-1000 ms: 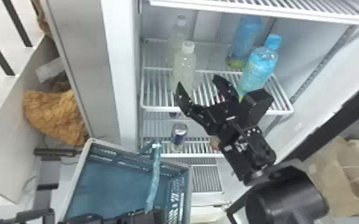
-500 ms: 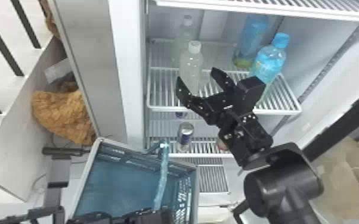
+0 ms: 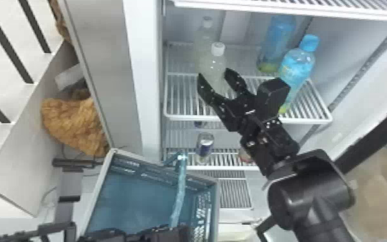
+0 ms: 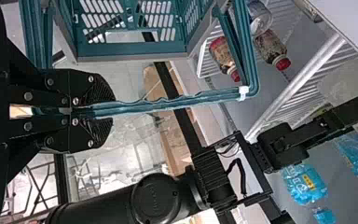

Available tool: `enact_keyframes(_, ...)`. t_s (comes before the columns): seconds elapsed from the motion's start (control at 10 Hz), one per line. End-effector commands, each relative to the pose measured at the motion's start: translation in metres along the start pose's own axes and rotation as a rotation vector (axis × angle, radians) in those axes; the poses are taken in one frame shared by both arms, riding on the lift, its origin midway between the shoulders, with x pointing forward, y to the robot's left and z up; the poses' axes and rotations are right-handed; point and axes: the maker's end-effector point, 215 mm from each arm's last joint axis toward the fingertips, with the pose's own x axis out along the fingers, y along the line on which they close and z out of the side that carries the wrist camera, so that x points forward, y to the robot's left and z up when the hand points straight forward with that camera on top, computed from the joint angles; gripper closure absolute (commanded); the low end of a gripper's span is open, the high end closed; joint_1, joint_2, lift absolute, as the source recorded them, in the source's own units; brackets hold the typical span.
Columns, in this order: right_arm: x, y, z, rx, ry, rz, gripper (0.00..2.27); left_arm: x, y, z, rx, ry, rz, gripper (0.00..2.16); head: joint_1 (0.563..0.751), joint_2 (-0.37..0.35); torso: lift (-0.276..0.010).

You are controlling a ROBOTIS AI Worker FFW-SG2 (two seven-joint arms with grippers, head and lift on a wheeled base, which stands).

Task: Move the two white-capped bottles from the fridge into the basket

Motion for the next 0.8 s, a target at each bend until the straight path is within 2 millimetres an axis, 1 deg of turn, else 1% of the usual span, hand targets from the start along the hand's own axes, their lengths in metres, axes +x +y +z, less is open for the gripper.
enact_keyframes(0.0,-0.003,-0.005,0.009,-0.015,-0.014,-0.011,0.91,0.000,0.000,0.000,0.000,0.000,0.000,1.21,0.695,-0.112,0.000)
enact_keyframes(0.2,-0.009,-0.013,0.018,-0.024,-0.033,-0.027,0.91,0.000,0.000,-0.001,-0.002,0.001,-0.002,1.21,0.695,-0.124,0.000)
enact_keyframes(0.4,-0.022,-0.013,0.036,-0.026,-0.065,-0.036,0.91,0.000,-0.001,0.002,-0.002,-0.008,-0.003,1.21,0.695,-0.138,0.000)
enact_keyframes(0.5,-0.030,-0.012,0.040,-0.024,-0.069,-0.038,0.91,-0.001,0.000,0.002,-0.003,-0.011,-0.002,1.21,0.695,-0.140,0.000)
enact_keyframes(0.7,-0.046,-0.008,0.041,-0.013,-0.049,-0.036,0.91,-0.001,0.000,0.003,-0.005,-0.013,-0.003,1.21,0.695,-0.151,0.000)
